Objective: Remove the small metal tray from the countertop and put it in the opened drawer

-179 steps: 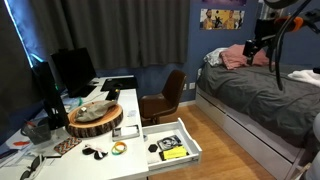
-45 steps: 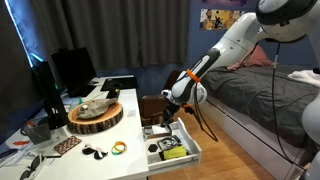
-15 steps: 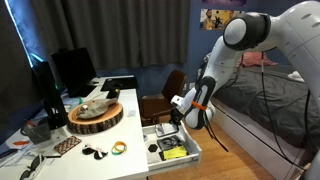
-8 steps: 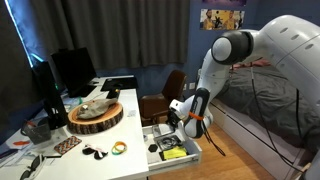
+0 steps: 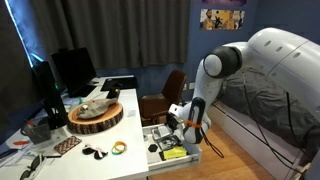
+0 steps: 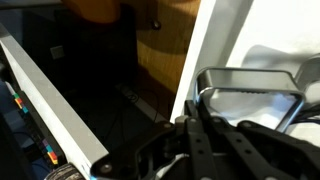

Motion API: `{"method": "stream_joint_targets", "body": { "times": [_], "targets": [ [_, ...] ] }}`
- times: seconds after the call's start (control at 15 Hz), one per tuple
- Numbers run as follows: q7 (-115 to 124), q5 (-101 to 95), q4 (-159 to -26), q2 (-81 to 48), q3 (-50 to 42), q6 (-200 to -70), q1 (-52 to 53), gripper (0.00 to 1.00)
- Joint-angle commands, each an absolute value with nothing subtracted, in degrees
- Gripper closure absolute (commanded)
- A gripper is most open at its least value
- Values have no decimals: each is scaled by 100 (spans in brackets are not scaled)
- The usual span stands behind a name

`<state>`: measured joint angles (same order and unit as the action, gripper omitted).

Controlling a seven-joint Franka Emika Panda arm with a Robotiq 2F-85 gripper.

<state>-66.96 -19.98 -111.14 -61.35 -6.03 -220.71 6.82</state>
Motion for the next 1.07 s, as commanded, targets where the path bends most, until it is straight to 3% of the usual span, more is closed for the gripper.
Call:
{"method": "stream_joint_targets", "body": {
  "times": [0.0,1.0],
  "targets": [
    [-6578,-2140,-10837,-6381,-720,-22164,732,99],
    [-5805,-2950,-10882,-6275,-713,-21332,366,99]
  ]
}}
